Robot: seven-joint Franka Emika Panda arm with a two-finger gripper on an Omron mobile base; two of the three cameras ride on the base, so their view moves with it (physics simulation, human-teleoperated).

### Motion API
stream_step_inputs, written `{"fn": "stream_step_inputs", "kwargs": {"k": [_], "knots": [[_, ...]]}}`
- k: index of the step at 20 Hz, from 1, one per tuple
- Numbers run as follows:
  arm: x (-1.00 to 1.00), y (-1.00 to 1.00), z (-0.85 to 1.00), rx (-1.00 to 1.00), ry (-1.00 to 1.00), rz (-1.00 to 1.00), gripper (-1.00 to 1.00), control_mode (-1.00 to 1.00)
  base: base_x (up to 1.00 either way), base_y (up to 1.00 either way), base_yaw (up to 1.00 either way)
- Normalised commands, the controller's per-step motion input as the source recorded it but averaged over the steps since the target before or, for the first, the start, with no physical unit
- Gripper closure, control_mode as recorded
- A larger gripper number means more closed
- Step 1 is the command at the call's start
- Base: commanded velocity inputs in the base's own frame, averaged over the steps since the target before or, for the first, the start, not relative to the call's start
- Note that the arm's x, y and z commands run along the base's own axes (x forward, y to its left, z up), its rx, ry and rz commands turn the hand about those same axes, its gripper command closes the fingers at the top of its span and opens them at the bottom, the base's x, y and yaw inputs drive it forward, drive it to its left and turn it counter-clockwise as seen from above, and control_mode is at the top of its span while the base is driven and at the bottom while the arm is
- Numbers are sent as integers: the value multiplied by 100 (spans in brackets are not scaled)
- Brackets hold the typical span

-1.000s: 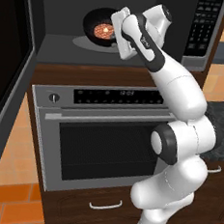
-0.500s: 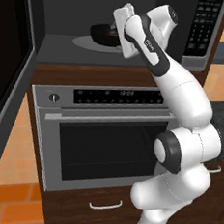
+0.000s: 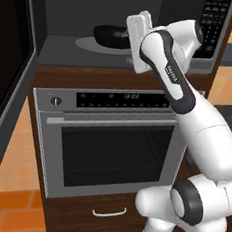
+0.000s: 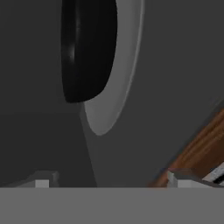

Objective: Open the microwave, place the bowl with waffle inside the microwave, then close the microwave door and turn it on.

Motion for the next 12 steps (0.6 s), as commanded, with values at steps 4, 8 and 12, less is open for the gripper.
{"fn": "stream_step_inputs", "kwargs": {"k": [4,8,12], "knots": [[-100,0,0,1,0,0,-100,-100,0,0,0],[-100,-5,5,1,0,0,-100,-100,0,0,0],[-100,-13,0,0,0,0,-100,-100,0,0,0]]}}
